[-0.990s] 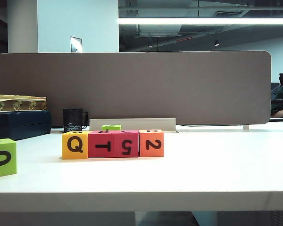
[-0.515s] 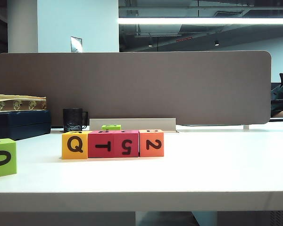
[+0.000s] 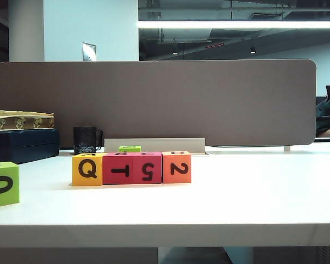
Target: Select the appropriate blocks from the scattered letter blocks on the table and arrange them in a row to spell out "ABCD".
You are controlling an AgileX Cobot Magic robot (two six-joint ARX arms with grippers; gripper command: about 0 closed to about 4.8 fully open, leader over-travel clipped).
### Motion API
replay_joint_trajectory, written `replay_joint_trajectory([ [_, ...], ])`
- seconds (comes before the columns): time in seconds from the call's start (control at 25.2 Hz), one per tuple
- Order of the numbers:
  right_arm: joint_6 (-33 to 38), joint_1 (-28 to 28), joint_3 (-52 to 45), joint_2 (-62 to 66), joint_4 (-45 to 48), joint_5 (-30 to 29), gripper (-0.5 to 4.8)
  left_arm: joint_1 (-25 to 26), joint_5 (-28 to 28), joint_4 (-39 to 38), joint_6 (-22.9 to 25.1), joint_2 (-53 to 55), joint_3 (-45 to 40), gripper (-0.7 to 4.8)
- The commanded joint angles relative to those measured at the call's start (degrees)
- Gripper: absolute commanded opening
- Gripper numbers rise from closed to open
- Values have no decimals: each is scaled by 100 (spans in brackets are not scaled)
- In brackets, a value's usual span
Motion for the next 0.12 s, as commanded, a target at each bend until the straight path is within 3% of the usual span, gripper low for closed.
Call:
replay_joint_trajectory([
  [0.04, -2, 0, -9, -63, 55, 7, -1, 0, 20, -26, 4, 4, 9, -6],
  [0.12, -2, 0, -9, -63, 55, 7, -1, 0, 20, -26, 4, 4, 9, -6],
])
